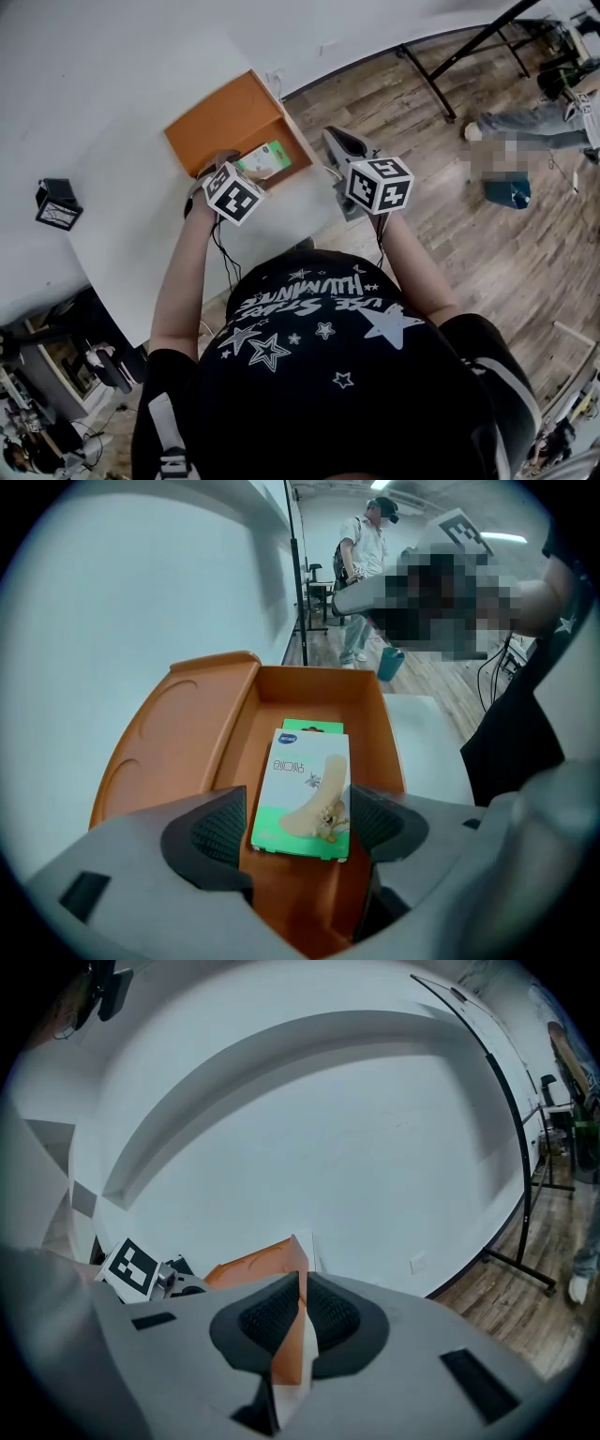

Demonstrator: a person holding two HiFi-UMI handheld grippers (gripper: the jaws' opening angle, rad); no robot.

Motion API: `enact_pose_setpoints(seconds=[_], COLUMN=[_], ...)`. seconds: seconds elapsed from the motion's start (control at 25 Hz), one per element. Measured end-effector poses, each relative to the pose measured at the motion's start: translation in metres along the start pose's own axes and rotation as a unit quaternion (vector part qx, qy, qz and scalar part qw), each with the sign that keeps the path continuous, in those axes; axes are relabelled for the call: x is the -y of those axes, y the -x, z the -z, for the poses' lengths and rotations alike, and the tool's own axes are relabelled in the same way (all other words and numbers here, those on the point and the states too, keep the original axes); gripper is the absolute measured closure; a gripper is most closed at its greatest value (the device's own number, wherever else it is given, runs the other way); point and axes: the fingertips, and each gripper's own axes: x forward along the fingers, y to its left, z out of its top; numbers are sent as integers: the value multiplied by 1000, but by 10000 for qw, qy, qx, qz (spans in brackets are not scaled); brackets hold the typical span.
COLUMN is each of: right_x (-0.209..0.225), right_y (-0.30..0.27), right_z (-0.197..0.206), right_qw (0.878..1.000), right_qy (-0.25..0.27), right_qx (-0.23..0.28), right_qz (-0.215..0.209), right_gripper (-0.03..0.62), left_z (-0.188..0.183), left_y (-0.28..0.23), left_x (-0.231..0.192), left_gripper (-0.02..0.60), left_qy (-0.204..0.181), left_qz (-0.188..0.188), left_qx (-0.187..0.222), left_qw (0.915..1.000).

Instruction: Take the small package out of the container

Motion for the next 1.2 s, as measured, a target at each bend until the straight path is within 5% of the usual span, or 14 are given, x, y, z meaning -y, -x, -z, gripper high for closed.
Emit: enact_pose_setpoints(seconds=[0.4,1.2], right_x=[3,-42], right_y=[0,12], right_z=[2,-3], right_qw=[9999,9992], right_qy=[-101,82], right_qx=[6,312], right_qz=[93,248], right_gripper=[540,540], left_z=[2,6], left_y=[-11,33], left_x=[1,-1], left_gripper=[235,236], left_qy=[1,104], left_qz=[216,-8], left_qx=[-324,548], left_qw=[9992,9984])
